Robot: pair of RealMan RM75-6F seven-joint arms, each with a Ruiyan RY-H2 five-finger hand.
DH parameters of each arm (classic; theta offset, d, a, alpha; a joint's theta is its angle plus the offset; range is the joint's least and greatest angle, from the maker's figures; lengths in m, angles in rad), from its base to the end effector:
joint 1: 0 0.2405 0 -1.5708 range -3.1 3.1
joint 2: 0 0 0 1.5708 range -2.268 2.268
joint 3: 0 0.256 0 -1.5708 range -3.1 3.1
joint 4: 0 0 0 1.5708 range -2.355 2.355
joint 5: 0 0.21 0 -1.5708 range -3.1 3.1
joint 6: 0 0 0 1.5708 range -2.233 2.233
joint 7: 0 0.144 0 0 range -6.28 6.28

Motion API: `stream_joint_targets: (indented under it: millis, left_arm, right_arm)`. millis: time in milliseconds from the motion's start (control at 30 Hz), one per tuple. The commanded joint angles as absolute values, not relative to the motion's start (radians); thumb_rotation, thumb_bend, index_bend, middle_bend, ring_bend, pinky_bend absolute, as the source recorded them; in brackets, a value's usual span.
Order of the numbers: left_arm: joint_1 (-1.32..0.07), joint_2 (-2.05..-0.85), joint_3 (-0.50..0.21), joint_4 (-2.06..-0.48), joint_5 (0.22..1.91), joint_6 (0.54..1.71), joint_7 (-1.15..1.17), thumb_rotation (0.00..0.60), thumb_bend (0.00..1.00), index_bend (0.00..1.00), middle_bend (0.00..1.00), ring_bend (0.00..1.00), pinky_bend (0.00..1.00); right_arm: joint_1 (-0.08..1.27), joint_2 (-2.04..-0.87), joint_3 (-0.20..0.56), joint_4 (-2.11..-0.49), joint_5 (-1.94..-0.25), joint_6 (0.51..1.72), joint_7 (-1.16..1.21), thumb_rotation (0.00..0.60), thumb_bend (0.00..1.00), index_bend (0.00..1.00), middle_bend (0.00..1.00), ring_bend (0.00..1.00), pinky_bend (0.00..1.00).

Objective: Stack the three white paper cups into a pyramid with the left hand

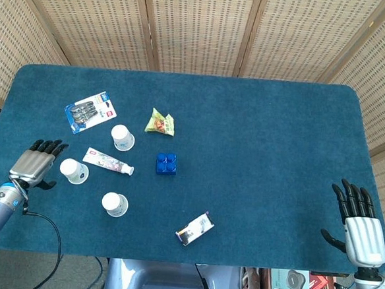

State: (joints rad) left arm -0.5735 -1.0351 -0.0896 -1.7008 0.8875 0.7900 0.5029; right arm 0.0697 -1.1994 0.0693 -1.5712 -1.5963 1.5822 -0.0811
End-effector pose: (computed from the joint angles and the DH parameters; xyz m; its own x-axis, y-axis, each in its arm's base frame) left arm -0.2761 0.3062 0.1178 0.6163 0.4643 0.6361 0.7554 -0.1201 -0.6442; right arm -0.2951 -0.1790 0.1476 0.4285 0.1125 0.8965 -0.8952 -0.0814 0.4381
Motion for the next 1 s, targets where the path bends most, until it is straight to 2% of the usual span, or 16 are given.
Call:
stream_joint_targets:
  millis: [33,333,433,767,1000]
  left_arm:
    - [-0.606,-1.055,-0.074,-1.693,0.845,0.768,0.532,0.6,0.31,0.0,0.0,0.0,0.0]
    - [-0.663,-1.095,-0.035,-1.682,0.767,0.778,0.594,0.6,0.31,0.01,0.01,0.0,0.0]
    - [-0.677,-1.111,-0.024,-1.675,0.748,0.787,0.612,0.6,0.31,0.07,0.02,0.0,0.0]
    - [-0.707,-1.137,0.0,-1.663,0.706,0.827,0.643,0.6,0.31,0.16,0.05,0.0,0.0]
    - [-0.71,-1.149,0.008,-1.657,0.713,0.851,0.63,0.6,0.31,0.27,0.09,0.0,0.0]
  right_arm:
    - [0.069,-1.199,0.071,-1.57,-1.594,1.584,-0.078,0.6,0.1,0.0,0.0,0.0,0.0]
    - [0.068,-1.199,0.076,-1.565,-1.59,1.59,-0.059,0.6,0.1,0.0,0.0,0.0,0.0]
    - [0.067,-1.199,0.077,-1.564,-1.591,1.593,-0.056,0.6,0.1,0.0,0.0,0.0,0.0]
    - [0.066,-1.199,0.079,-1.56,-1.59,1.598,-0.046,0.6,0.1,0.0,0.0,0.0,0.0]
    - [0.064,-1.2,0.081,-1.558,-1.592,1.605,-0.039,0.6,0.1,0.0,0.0,0.0,0.0]
